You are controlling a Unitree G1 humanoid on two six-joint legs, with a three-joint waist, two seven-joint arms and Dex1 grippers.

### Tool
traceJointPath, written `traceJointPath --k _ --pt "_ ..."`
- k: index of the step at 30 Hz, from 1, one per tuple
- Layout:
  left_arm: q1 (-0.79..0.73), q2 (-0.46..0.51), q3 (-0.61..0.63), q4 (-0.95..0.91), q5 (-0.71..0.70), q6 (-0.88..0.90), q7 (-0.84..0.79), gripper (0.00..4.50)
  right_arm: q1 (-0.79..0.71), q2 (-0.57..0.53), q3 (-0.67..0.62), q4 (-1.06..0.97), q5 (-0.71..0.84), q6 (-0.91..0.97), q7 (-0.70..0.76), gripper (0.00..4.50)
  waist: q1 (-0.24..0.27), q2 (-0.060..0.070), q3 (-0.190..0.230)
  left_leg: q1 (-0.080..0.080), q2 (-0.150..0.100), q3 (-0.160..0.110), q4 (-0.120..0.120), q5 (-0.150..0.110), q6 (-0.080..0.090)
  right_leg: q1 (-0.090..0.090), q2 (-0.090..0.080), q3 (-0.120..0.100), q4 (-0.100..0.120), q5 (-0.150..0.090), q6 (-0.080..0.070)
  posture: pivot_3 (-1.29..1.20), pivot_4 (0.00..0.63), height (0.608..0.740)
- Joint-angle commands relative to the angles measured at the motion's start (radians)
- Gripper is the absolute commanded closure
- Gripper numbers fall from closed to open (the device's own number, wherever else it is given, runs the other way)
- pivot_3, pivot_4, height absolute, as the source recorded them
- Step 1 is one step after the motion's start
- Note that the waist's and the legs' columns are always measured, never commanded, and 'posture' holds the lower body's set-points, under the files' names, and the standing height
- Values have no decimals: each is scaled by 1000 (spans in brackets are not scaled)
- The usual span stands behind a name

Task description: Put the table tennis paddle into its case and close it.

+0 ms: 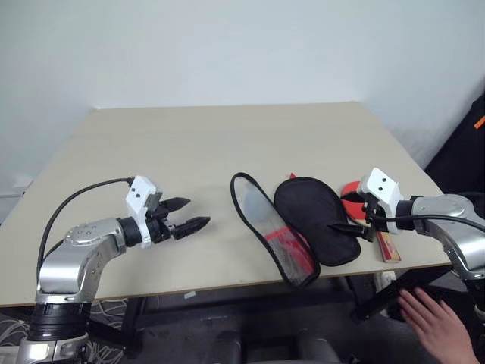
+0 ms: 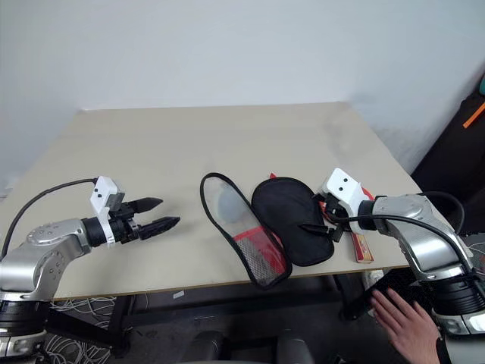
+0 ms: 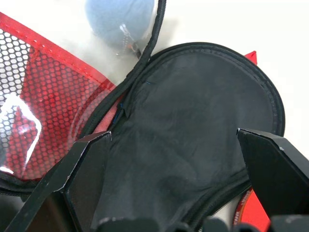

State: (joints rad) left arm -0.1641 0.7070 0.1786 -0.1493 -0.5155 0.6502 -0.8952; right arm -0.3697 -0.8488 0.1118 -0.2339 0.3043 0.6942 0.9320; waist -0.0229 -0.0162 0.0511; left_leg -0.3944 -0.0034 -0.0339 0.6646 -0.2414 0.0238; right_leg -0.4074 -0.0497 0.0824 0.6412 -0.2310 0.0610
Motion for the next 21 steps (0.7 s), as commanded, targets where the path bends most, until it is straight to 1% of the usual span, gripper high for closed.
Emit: traceJointPath --k 1,6,15,21 --pt "4 3 10 -40 -23 10 3 32 8 3 -37 -46 13 14 -18 0 1 0 0 0 0 0 0 0 0 0 0 0 0 0 0 0 0 740" --pt "1 0 2 -41 -27 16 7 32 22 9 -51 -73 30 40 -38 0 1 0 0 0 0 0 0 0 0 0 0 0 0 0 0 0 0 740" --pt "-47 10 -13 14 -9 -3 -8 32 12 17 -60 -61 25 43 -67 0 1 0 0 0 0 0 1 0 0 0 0 0 0 0 -1 0 0 740" --pt "-71 19 -17 28 -10 -13 -28 32 34 12 -92 -69 25 54 -99 0 1 0 0 0 0 0 2 0 0 1 0 0 0 0 -1 0 0 740"
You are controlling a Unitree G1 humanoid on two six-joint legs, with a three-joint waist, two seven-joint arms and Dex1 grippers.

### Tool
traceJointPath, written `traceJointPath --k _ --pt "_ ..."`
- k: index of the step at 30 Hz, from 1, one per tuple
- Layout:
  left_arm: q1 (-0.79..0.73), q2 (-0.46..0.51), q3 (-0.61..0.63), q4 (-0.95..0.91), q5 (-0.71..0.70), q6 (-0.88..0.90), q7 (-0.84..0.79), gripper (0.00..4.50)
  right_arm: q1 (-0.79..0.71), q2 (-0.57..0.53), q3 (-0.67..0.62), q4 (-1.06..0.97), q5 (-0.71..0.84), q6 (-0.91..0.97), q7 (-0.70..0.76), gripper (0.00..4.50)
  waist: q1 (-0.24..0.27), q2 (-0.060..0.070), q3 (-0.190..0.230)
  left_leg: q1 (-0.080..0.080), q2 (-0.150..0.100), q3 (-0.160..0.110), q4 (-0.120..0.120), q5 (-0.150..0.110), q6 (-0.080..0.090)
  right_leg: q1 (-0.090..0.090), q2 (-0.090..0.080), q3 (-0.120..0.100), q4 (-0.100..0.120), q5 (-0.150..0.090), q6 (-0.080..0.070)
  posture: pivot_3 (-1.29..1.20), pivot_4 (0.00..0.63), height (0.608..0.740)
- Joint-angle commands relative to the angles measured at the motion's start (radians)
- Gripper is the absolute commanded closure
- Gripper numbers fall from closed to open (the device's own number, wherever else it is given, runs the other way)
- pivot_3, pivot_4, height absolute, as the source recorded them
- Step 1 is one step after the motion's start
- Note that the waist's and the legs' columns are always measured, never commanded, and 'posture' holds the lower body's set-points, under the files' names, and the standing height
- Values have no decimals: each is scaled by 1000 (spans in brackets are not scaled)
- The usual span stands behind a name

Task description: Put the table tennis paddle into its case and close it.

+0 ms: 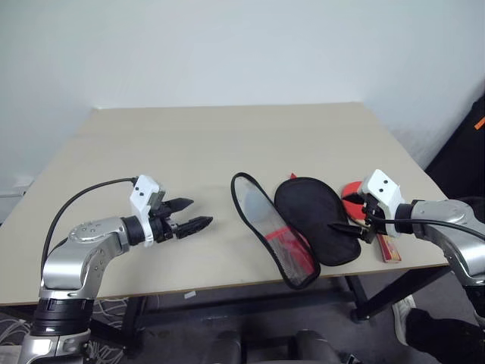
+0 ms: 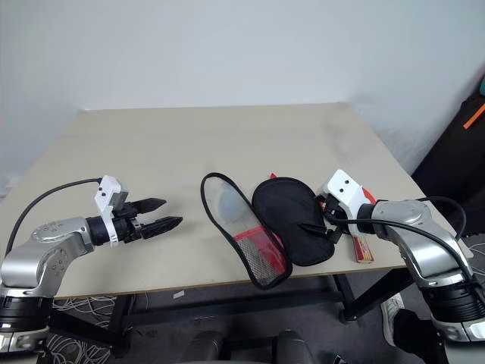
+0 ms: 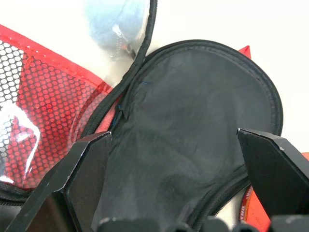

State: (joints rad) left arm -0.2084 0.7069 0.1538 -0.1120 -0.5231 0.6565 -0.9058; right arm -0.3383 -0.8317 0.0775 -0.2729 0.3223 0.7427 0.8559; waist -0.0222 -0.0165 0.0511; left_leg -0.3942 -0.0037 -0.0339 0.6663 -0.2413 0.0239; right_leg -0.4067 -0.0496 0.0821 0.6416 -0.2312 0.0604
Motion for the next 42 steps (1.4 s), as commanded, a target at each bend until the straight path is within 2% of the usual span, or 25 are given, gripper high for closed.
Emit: traceJointPath --k 1,5,9,14,24,28,32,37,42 --pt "-29 21 5 -5 1 -22 -20 32 6 -6 -65 -31 6 6 -28 0 0 0 0 0 0 0 0 0 0 0 0 0 0 0 0 0 0 740" --pt "-63 2 18 11 -2 -32 9 32 14 2 -93 -19 -3 5 -64 0 0 0 0 0 0 0 0 0 0 0 0 0 0 0 0 0 0 740" --pt "-94 1 4 31 -12 -20 0 32 -59 49 -114 -5 -22 74 -175 0 0 0 0 0 0 0 1 0 0 0 0 0 0 0 0 0 0 740" --pt "-144 5 -1 96 2 -31 -14 32 -68 73 -152 -57 -45 218 -312 0 1 0 0 0 0 0 -1 0 0 -1 0 0 0 1 1 0 0 740" --pt "-195 48 2 154 10 -37 -51 32 52 77 -202 -146 -31 471 -410 0 0 0 0 -1 0 0 0 0 0 0 0 0 0 1 1 0 0 740" --pt "-198 67 -10 138 2 -24 -73 32 77 120 -234 -138 -38 568 -461 0 -1 0 0 0 0 0 0 0 0 -1 0 1 0 1 1 0 0 740" --pt "-210 109 -55 98 21 -17 -118 32 76 210 -224 -55 -93 542 -561 0 -2 -1 0 0 1 0 0 0 0 -1 1 1 1 1 1 0 0 740" --pt "-222 137 -43 50 -5 37 -122 32 71 287 -217 69 -133 470 -619 0 -1 0 0 -1 0 1 0 0 0 -1 0 1 0 0 0 0 0 740" --pt "-220 149 -39 6 -20 76 -122 32 67 307 -266 196 -167 388 -676 0 -5 -1 -1 1 0 1 0 0 0 1 1 1 0 1 1 0 0 740"
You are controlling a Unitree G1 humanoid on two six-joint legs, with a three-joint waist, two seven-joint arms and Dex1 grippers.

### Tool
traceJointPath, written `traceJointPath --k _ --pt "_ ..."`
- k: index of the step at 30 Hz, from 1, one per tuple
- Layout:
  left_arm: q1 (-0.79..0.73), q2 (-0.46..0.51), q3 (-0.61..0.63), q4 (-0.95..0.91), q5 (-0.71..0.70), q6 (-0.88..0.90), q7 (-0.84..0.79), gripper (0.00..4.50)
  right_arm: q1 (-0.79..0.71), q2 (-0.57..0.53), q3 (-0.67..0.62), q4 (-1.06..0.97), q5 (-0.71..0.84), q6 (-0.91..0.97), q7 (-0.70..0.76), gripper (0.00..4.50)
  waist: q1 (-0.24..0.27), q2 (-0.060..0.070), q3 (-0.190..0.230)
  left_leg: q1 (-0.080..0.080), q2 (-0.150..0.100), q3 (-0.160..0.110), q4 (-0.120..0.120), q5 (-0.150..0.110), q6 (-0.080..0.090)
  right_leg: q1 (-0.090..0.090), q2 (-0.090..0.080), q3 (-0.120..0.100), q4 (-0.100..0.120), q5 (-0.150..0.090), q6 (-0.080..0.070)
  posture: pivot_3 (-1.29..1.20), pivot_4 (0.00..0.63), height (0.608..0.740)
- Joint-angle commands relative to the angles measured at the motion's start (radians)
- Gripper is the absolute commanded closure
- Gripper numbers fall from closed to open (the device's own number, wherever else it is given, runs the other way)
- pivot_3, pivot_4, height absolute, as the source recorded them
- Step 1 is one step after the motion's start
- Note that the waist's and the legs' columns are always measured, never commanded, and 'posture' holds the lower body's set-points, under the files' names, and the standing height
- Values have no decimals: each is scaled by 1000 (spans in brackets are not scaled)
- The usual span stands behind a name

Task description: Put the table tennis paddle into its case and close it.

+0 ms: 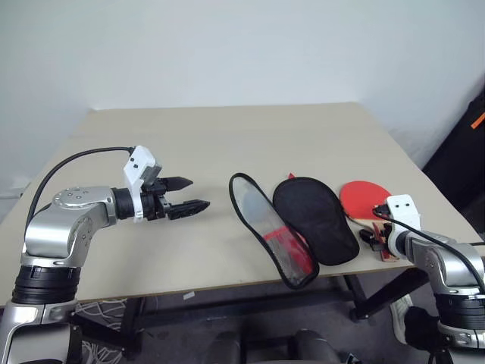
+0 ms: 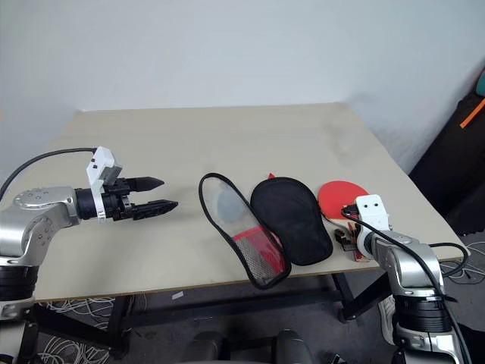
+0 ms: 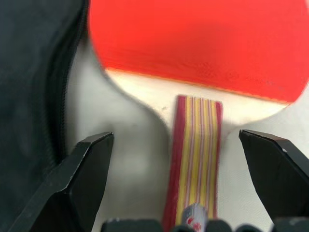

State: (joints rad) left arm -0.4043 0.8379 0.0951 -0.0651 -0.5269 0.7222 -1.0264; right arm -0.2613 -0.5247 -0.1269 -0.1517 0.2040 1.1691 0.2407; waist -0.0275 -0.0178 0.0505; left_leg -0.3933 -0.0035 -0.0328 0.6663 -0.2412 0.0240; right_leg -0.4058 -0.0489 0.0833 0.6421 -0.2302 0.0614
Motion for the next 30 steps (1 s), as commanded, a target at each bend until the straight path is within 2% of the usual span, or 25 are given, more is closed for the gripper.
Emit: traceJointPath --k 1,4,12,19,23,26,30 --pt "-24 15 19 -42 -15 10 1 32 -8 2 -78 93 -47 -46 -68 0 1 -1 0 0 0 0 0 0 0 0 0 0 0 0 0 0 0 740" --pt "-27 -3 11 -42 -6 1 11 0 2 2 -126 133 -32 -65 -72 587 6 -1 -1 0 -1 -1 0 0 0 1 0 0 0 -1 -1 0 0 740" --pt "-55 -27 2 11 16 -49 8 0 -10 45 -254 154 13 -1 -90 3247 15 -1 -1 0 -3 -3 1 1 2 4 -1 0 -1 -1 -1 0 0 740" --pt "-73 -66 -29 83 40 -112 -4 0 -107 8 -214 126 -45 -48 -155 3320 14 1 0 0 -3 -3 1 1 2 3 -1 0 -1 -1 -1 0 0 740" --pt "-84 -81 -42 114 55 -136 -15 0 -172 34 -174 34 -9 -54 -115 3320 -6 3 1 -2 -3 0 0 1 2 -1 0 3 0 1 1 0 0 740" --pt "-88 -85 -45 133 63 -149 -23 0 -203 80 -90 -82 32 -20 -73 3320 -27 4 1 -1 -1 0 -4 1 2 -3 2 4 0 1 2 0 0 740" --pt "-92 -90 -50 140 67 -153 -25 0 -213 125 -27 -167 52 27 -57 3320 -33 4 1 -1 2 -1 -6 1 2 -4 5 6 0 1 1 0 0 740"
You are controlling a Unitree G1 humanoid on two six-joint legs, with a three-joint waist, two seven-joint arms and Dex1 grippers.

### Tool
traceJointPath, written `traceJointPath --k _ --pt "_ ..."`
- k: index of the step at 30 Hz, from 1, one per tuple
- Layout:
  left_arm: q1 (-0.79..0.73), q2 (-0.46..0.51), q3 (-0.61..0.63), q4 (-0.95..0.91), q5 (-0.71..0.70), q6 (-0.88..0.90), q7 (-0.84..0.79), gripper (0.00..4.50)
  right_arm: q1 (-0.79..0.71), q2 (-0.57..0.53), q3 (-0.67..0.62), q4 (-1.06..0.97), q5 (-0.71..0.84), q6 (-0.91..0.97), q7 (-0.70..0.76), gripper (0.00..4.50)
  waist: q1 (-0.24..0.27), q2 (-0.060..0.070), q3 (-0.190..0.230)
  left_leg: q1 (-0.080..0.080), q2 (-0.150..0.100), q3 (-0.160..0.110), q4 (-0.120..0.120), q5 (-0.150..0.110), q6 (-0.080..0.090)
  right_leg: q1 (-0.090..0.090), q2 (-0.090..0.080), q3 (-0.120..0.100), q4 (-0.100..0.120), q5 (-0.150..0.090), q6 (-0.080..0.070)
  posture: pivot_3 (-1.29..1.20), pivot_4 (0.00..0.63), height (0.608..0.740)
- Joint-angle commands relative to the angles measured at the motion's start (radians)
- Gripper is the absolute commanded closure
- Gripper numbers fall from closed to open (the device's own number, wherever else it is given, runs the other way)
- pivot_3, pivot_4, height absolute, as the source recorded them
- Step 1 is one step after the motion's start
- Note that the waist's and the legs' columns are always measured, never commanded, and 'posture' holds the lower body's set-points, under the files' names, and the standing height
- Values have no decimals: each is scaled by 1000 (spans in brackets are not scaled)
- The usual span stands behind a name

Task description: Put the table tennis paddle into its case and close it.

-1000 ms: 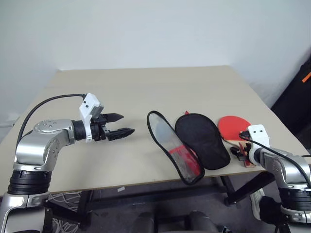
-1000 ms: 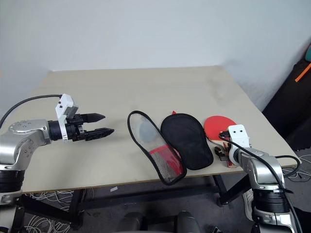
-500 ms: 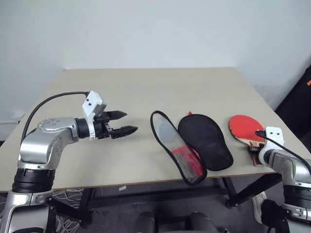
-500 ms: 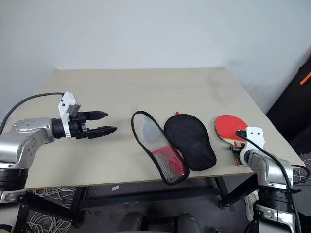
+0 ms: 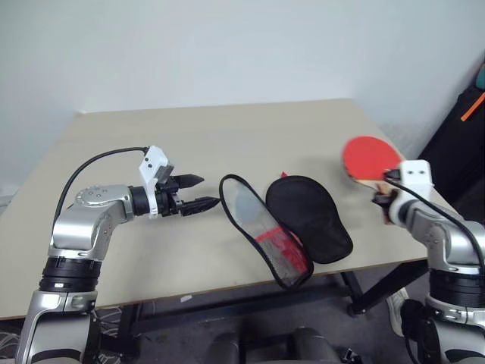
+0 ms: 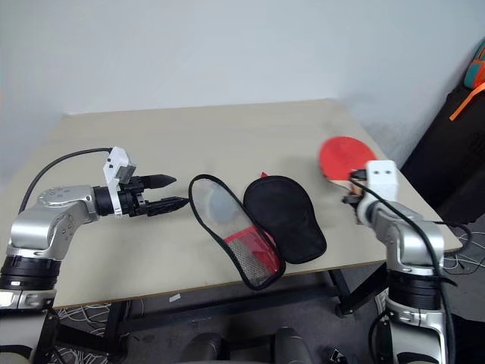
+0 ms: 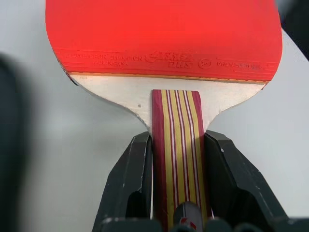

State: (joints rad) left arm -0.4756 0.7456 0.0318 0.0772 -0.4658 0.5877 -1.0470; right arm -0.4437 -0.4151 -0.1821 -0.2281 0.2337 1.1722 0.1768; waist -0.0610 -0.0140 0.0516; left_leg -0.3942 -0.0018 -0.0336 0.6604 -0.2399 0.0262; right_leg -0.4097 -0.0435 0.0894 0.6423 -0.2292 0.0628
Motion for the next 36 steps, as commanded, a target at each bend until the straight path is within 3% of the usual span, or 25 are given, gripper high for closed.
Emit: traceJointPath --k 1,14,36 --pt "-18 1 13 -3 6 -20 -6 0 -27 35 57 -114 26 44 4 3320 2 0 0 0 0 0 0 0 0 0 0 0 0 0 0 0 0 740" --pt "0 -7 20 -12 14 -24 0 0 30 104 270 -120 -25 91 -30 3320 13 0 0 -1 -3 0 2 0 0 0 -4 -1 0 0 0 0 0 740" --pt "2 -8 20 -54 5 19 21 0 133 79 297 -176 -33 123 -8 3320 14 -1 0 -1 -3 -1 2 0 0 1 -4 -2 0 0 0 0 0 740"
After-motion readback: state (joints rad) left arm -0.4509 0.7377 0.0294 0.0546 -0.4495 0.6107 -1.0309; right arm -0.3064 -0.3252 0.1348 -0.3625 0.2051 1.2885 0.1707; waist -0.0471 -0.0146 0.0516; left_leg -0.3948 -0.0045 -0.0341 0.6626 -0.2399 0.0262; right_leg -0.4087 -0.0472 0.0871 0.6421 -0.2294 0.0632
